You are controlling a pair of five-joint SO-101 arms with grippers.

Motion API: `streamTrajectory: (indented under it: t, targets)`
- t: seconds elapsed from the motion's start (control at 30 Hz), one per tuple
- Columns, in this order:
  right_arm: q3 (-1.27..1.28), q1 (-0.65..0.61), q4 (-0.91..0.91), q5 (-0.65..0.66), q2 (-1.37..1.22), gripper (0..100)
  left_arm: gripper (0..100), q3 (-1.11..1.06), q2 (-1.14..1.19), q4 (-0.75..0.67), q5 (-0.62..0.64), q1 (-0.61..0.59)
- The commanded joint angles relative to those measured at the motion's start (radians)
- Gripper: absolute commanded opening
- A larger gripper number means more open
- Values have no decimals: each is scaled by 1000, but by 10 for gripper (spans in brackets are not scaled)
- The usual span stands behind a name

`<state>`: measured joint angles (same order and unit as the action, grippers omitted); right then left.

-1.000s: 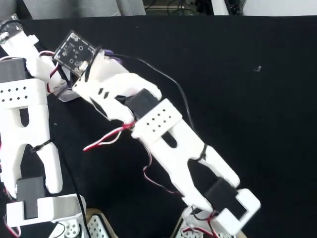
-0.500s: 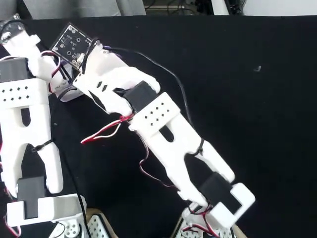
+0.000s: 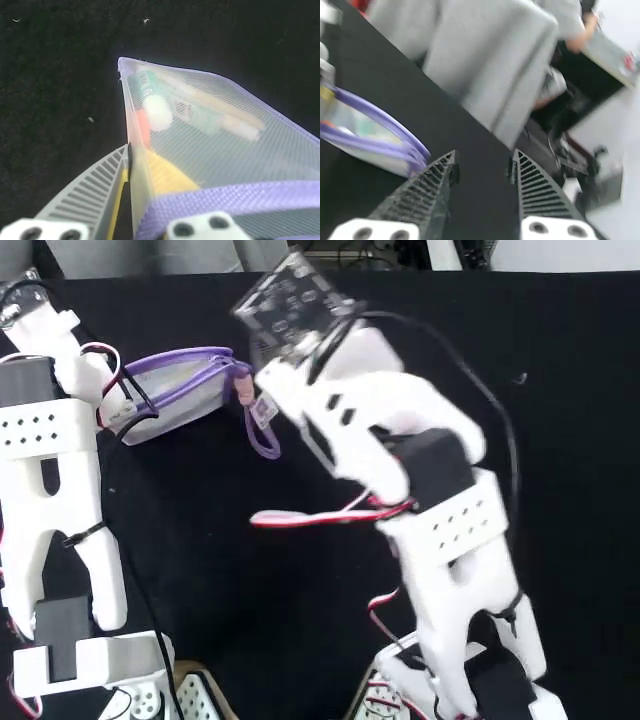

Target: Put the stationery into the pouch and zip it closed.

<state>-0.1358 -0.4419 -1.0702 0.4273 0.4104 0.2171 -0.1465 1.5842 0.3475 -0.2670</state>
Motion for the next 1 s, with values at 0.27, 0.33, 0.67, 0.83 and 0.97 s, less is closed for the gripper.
streamTrajectory:
  t: [0.27,0.33,0.67,0.83,0.97]
  targets:
    - [512,14,276,-5,48,162,29,-50,-25,-84,-15,2]
    - [624,3,419,-32,48,162,29,-70,-25,-100,-15,2]
    - [889,-51,859,-166,41,162,29,-79,-28,-110,-15,7]
    - [970,-114,997,-176,41,162,29,-79,-26,-110,-15,4]
    - [1004,-138,1094,-176,39,162,29,-81,-26,-107,-15,7]
